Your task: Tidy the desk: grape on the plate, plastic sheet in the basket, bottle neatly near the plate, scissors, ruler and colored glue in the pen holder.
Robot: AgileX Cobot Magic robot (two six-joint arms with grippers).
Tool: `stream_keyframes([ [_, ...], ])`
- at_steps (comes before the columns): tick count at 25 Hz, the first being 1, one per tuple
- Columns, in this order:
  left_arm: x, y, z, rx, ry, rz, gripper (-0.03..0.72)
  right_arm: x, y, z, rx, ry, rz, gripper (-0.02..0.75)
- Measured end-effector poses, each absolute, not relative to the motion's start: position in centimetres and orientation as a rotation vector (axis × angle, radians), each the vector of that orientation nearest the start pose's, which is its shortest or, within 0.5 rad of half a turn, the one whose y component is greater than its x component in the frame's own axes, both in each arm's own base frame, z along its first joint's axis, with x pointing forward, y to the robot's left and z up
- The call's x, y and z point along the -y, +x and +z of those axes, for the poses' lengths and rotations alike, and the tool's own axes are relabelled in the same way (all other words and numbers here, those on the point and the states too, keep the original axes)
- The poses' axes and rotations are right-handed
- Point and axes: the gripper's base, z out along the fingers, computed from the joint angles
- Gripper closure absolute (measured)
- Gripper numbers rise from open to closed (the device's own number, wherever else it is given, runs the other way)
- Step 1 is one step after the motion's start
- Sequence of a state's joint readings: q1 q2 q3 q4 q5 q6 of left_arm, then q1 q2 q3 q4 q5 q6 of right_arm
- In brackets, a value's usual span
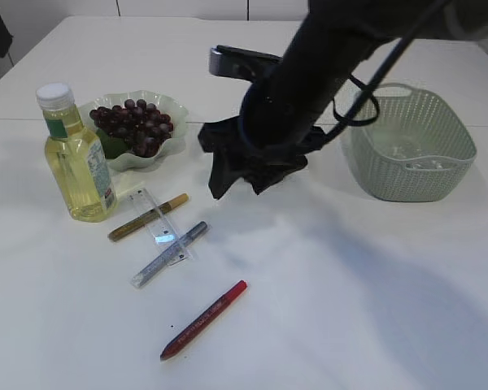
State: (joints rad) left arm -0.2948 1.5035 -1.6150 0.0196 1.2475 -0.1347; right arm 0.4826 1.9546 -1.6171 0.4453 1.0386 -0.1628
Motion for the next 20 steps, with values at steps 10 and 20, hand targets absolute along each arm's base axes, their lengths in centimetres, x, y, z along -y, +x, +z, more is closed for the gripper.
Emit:
stream_keyframes([
  [10, 8.5, 29.4, 40.0, -2.612, 0.218, -0.088, 0.312, -28.4, 40.0, 23.2, -2.861, -0.601, 0.511, 0.246],
  [20, 8.5, 29.4, 40.0, -2.612, 0.221, -0.08, 0.312, -32.6, 41.4, 19.2, -2.838, -0.635, 0.479, 0.248],
])
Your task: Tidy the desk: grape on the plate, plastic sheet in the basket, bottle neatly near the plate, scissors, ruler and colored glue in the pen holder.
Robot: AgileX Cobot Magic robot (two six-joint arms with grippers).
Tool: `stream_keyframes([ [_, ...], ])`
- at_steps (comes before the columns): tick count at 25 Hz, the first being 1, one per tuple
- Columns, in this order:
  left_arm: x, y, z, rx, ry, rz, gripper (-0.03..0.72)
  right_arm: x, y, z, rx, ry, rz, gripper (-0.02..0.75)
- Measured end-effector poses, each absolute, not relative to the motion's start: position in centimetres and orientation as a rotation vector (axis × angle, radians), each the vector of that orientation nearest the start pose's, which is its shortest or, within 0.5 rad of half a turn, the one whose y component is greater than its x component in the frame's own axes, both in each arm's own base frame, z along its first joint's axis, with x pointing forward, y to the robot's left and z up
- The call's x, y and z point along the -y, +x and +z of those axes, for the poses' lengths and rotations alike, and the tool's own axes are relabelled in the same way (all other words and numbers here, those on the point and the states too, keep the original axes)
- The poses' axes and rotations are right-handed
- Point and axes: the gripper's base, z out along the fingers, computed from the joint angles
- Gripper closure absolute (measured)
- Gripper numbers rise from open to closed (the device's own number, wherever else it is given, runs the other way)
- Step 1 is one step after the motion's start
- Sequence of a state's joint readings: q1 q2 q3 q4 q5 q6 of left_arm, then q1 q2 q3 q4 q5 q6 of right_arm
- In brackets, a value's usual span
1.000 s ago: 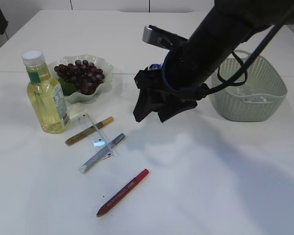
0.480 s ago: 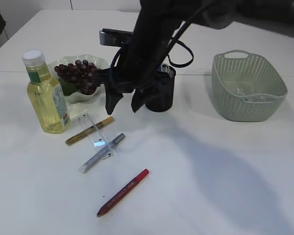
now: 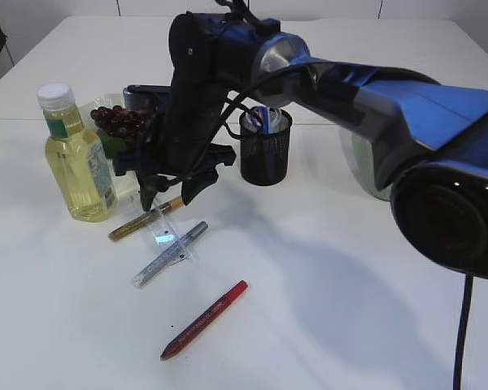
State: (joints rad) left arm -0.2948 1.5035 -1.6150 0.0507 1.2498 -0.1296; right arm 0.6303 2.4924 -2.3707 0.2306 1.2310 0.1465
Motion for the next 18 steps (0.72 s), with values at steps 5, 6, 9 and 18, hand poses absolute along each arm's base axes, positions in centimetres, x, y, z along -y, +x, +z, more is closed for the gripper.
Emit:
stream_keyframes([
  [5, 8.4, 29.4, 40.0, -2.61, 0.221, -0.063, 0.312, -32.5, 41.7, 17.9, -2.847, -0.652, 0.41, 0.248],
  [6, 8.4, 29.4, 40.0, -2.61, 0.221, -0.062, 0.312, -32.6, 41.7, 17.8, -2.847, -0.659, 0.403, 0.248],
  [9, 8.3, 29.5, 40.0, -2.61, 0.222, -0.058, 0.312, -32.9, 41.5, 17.4, -2.851, -0.672, 0.401, 0.248],
  [18, 8.3, 29.5, 40.0, -2.609, 0.222, -0.052, 0.316, -34.6, 41.3, 17.5, -2.729, -0.742, 0.437, 0.248],
])
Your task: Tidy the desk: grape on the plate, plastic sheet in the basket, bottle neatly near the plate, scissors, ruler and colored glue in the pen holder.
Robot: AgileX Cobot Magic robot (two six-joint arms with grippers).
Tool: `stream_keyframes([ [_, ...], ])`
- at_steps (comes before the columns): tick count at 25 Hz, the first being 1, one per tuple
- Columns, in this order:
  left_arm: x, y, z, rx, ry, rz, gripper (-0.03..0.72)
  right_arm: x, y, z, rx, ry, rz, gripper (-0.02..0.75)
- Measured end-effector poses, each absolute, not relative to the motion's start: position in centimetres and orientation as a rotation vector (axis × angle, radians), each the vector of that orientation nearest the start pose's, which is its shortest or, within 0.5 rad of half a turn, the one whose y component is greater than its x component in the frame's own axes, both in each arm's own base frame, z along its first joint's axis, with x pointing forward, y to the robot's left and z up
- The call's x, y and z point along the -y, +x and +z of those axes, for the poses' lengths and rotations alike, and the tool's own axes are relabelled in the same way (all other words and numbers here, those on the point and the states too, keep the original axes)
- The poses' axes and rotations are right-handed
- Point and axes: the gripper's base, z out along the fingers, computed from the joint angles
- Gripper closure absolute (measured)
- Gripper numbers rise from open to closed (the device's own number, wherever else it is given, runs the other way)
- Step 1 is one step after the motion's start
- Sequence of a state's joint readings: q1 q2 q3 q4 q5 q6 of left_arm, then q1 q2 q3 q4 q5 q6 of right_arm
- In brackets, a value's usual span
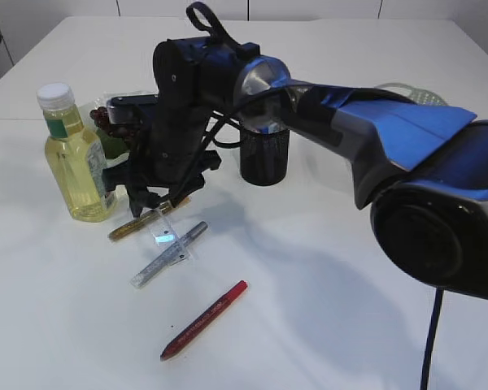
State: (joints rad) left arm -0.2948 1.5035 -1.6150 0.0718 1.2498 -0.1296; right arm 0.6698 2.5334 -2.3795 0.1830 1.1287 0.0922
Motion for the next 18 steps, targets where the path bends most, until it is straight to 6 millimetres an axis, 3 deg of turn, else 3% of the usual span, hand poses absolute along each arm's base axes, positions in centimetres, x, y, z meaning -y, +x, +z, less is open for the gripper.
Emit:
stream_keyframes([
  [5, 8.3, 29.5, 40.0, -2.608, 0.222, -0.048, 0.321, -35.0, 41.2, 15.5, -2.758, -0.763, 0.421, 0.247],
  [18, 8.2, 29.5, 40.0, -2.607, 0.222, -0.043, 0.324, -35.5, 41.3, 15.2, -2.705, -0.794, 0.412, 0.248],
])
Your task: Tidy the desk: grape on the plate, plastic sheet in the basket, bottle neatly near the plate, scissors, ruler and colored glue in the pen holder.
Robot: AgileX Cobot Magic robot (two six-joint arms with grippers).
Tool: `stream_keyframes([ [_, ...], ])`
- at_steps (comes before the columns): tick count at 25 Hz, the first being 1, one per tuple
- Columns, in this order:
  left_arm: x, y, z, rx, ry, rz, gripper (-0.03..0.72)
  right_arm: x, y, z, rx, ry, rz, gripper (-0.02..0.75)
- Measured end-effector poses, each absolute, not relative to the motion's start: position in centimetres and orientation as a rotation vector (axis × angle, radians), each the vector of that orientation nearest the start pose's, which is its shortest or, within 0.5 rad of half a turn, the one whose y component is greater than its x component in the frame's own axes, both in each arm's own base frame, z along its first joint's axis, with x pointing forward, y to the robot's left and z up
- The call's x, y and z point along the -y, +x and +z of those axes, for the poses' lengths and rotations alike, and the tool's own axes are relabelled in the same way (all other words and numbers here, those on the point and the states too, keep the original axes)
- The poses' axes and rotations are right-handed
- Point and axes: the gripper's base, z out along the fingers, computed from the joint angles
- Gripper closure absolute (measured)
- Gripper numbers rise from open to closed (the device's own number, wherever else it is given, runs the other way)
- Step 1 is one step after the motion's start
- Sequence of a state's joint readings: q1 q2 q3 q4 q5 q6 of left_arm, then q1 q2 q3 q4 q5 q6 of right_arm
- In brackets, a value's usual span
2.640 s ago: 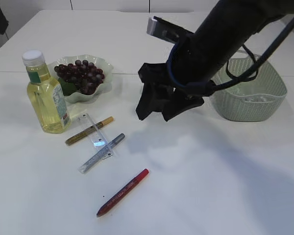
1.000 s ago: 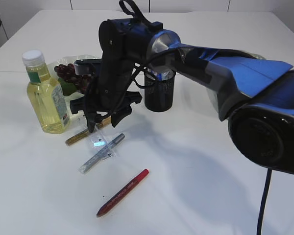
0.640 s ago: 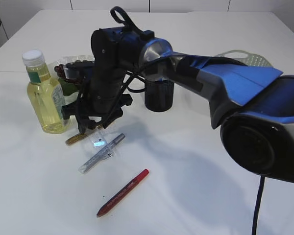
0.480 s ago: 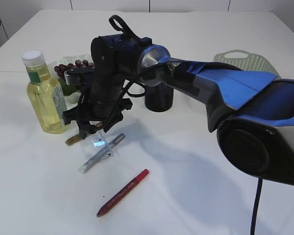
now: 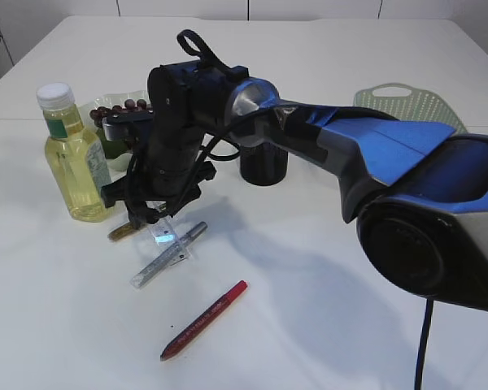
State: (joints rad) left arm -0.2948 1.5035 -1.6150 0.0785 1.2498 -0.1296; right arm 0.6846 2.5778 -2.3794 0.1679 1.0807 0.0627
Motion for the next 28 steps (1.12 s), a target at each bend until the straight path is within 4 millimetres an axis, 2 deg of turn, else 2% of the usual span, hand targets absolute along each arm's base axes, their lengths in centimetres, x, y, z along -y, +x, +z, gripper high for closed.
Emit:
stream_keyframes([
  [4, 8.2, 29.5, 40.0, -2.607, 0.222, -0.043, 0.324, -35.5, 41.4, 15.0, -2.704, -0.799, 0.402, 0.248],
  [11, 8.2, 29.5, 40.0, -2.606, 0.224, -0.034, 0.326, -35.5, 41.4, 13.0, -2.743, -0.807, 0.383, 0.248],
  [28, 8.2, 29.8, 39.6, -2.617, 0.226, -0.022, 0.327, -35.3, 41.5, 12.8, -2.742, -0.819, 0.35, 0.248],
])
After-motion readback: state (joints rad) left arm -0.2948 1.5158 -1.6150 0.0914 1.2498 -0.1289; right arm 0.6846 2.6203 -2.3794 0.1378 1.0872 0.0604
